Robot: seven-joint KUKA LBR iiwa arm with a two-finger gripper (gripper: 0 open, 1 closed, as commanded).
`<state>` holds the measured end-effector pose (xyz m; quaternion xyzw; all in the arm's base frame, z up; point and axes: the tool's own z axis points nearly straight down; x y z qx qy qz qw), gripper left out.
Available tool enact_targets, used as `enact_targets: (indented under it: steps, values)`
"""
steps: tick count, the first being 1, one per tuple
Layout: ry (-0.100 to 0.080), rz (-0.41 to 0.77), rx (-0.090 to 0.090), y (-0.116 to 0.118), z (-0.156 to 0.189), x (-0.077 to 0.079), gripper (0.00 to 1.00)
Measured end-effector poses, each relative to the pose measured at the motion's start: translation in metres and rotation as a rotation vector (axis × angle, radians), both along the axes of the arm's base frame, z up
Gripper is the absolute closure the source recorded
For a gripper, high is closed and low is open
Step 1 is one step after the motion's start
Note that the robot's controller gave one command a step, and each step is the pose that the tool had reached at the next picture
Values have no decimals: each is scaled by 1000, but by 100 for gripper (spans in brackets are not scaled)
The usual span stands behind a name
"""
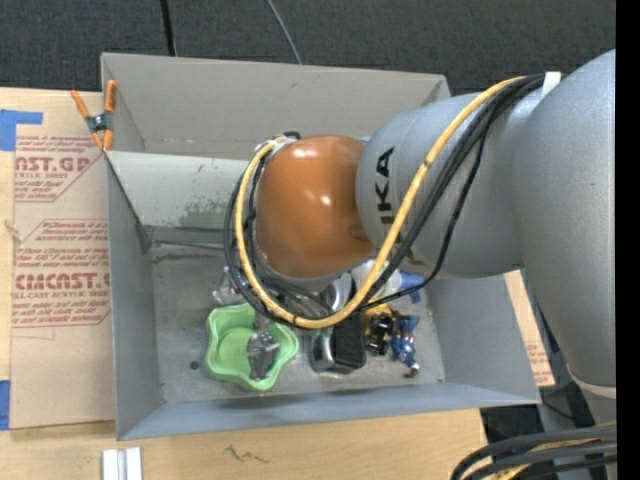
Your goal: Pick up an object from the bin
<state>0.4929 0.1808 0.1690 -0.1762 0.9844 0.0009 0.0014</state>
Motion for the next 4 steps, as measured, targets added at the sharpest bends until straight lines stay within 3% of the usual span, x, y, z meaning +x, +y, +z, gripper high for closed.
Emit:
enact_targets:
  steps: [2,3,4]
  values:
    - [-5,-70,2,2,-18,-1,0]
    - [-4,-162,3,-10,-86,18,0]
    - [-12,-166,9,-12,-101,26,0]
